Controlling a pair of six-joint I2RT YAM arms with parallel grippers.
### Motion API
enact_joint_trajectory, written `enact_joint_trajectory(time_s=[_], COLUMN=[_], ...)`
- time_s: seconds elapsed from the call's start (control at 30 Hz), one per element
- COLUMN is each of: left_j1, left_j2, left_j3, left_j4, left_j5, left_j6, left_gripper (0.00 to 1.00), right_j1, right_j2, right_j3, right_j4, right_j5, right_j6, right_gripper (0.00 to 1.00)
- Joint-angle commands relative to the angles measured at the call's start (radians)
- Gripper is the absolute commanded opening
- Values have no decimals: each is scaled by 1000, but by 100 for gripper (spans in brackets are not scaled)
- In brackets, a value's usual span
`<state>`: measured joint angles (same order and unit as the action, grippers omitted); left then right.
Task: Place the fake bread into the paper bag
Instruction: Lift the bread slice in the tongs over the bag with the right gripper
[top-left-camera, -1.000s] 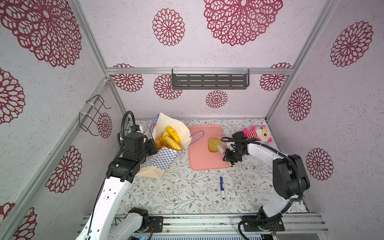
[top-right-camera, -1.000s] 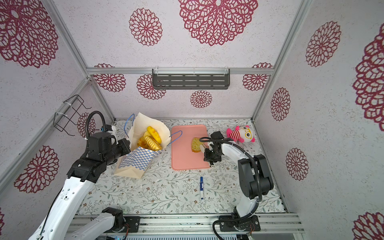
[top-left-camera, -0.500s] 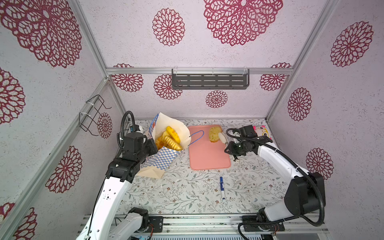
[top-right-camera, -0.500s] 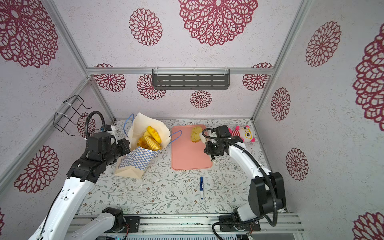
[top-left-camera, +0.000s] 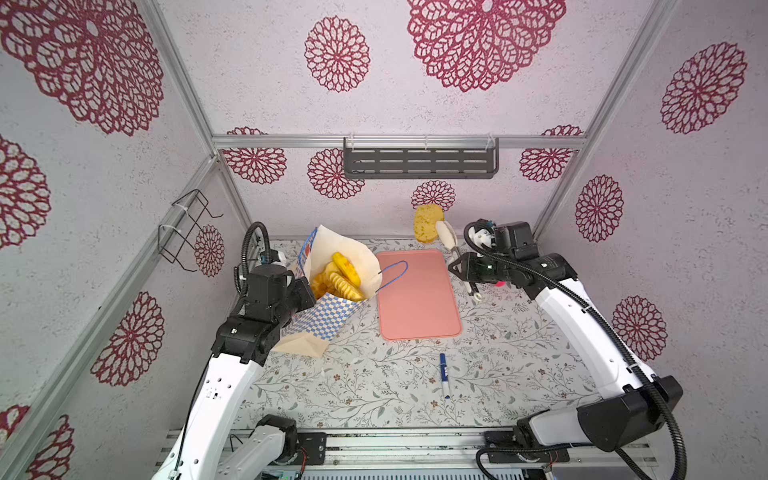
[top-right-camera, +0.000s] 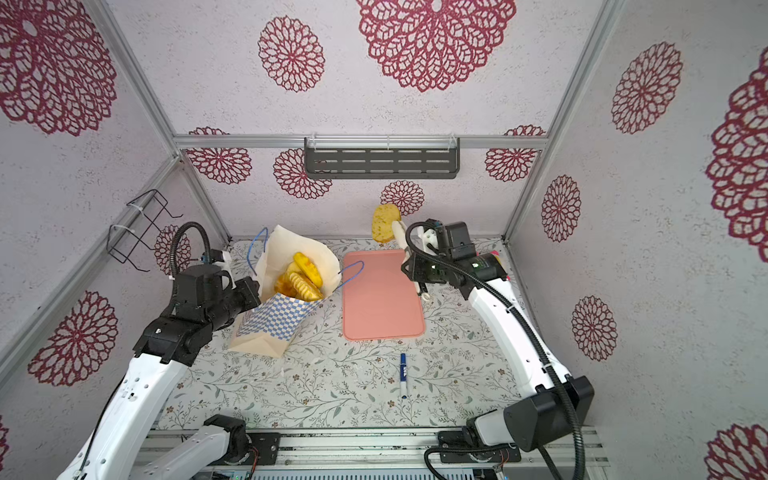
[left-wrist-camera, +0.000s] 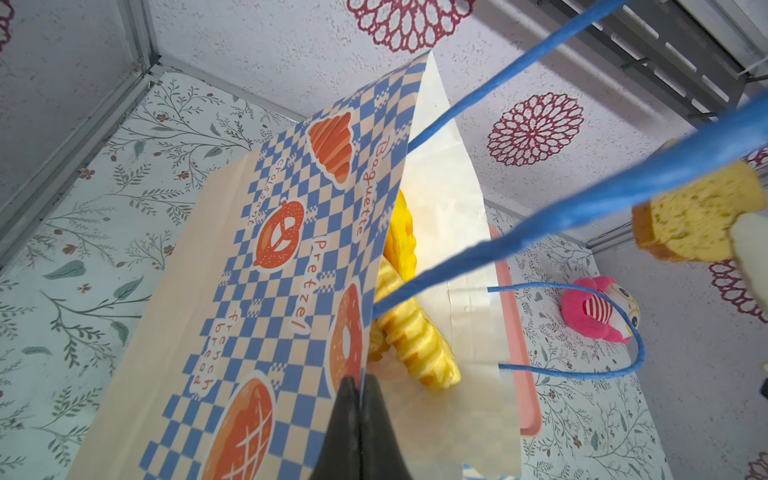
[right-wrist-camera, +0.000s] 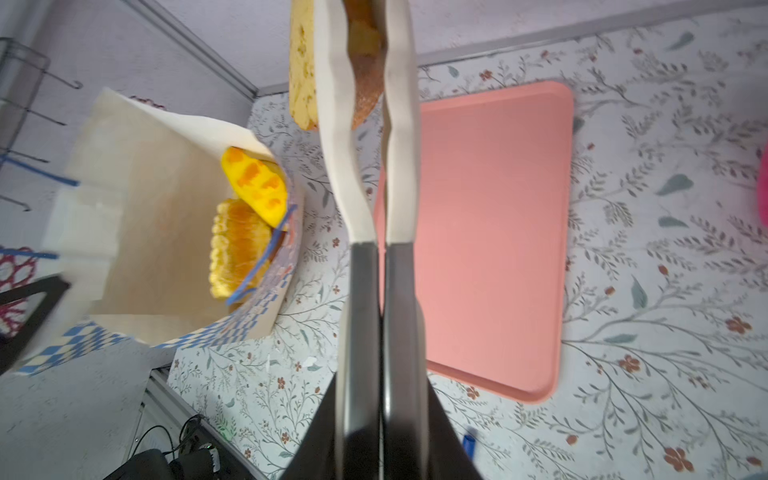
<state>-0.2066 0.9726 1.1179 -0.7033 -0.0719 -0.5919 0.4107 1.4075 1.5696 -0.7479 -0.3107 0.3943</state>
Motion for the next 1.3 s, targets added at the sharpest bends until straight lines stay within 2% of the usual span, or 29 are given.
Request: enact_joint_trajectory(time_s=[0.0, 0.17, 0.37, 0.63, 1.0, 1.27], left_j1=[12, 12, 12, 12, 12, 14], left_j2=[-10, -12, -20, -26, -34, -41], left_j3=[3, 4, 9, 9, 5, 5], left_j4=[-27, -31, -40, -48, -49, -56], left_j5=[-17, -16, -20, -29, -33, -48], left_j6=[-2, -6, -5, -3, -6, -5], left_gripper=[0, 0, 0, 0, 0, 0], right_j1=[115, 276, 384, 452, 476, 470], right_j2=[25, 118, 257, 386, 408, 371], right_j3=[108, 208, 314, 432, 486, 487], right_j4=[-6, 1, -14, -58, -118, -123], right_j5=[15, 48, 68, 38, 49, 118], right_j6=[15, 33, 35, 26, 0, -14], right_gripper=[7, 8, 8, 12, 46, 45])
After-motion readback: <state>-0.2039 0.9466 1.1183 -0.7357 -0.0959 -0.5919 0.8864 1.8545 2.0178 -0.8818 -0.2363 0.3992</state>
